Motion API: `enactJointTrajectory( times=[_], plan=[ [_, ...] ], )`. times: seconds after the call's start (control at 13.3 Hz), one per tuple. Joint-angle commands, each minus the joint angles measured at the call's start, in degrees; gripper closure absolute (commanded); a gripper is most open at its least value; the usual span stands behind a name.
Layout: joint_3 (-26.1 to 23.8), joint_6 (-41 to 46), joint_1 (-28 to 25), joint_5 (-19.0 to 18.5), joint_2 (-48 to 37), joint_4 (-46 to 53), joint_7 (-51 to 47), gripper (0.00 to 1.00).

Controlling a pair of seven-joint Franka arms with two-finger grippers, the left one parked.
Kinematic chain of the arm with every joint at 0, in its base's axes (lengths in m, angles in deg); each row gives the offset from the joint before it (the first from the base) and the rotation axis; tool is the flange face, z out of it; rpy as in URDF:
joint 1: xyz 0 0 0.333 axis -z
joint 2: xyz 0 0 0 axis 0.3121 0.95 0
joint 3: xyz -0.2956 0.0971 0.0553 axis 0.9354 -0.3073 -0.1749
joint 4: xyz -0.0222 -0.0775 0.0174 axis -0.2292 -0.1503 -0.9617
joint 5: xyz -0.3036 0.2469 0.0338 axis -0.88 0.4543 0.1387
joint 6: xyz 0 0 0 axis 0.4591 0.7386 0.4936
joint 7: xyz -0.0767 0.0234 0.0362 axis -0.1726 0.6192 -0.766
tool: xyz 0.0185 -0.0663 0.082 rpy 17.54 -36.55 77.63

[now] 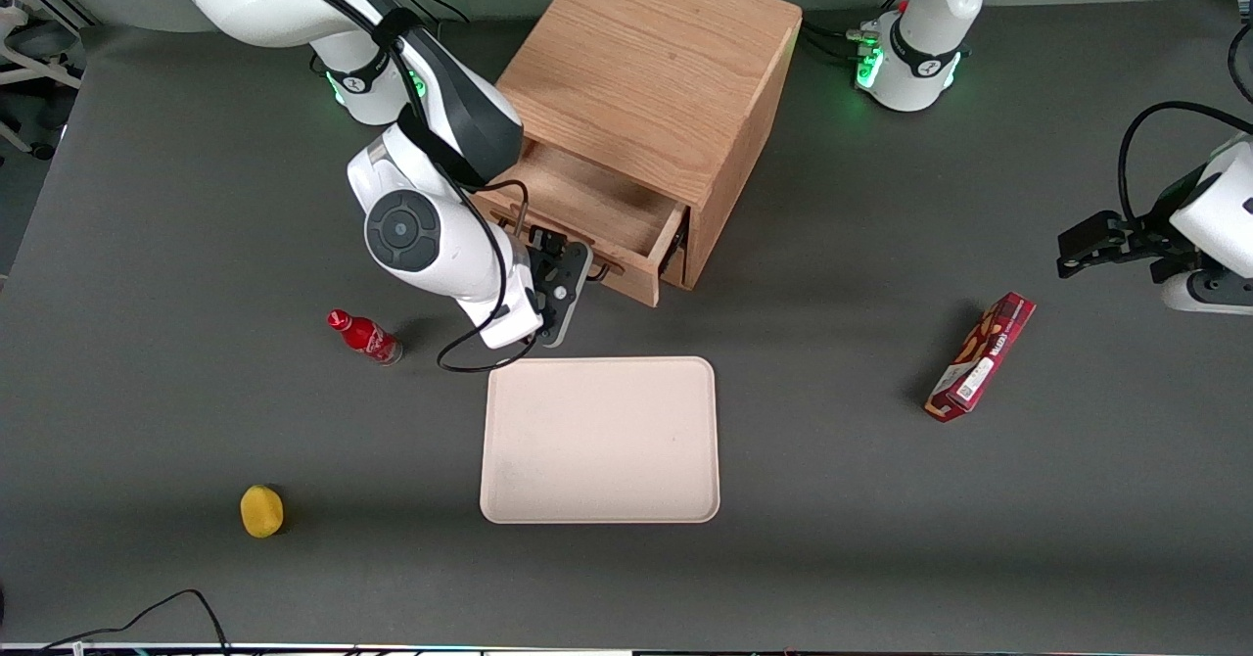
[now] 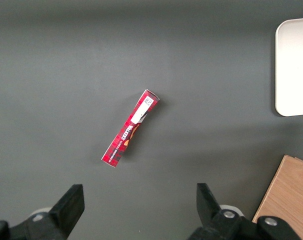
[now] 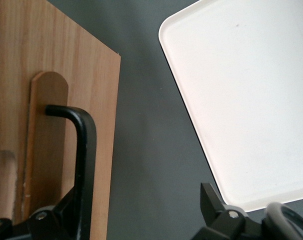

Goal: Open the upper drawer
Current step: 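Pull the handle with the right gripper, sliding the upper drawer out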

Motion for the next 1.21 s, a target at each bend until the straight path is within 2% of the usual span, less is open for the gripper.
enactJointTrajectory(
  times=[0.0,0.75,0.9,1.13],
  plan=[
    [0.77,0.19,-0.01,-1.76,1.91,2.83,1.35,0.0],
    [0.86,0.28,-0.37,-5.9,5.6,9.16,1.44,0.0],
    [0.86,0.45,-0.02,-7.91,6.57,9.86,1.53,0.0],
    [0.94,0.45,0.16,-8.1,7.01,10.48,2.93,0.0]
  ],
)
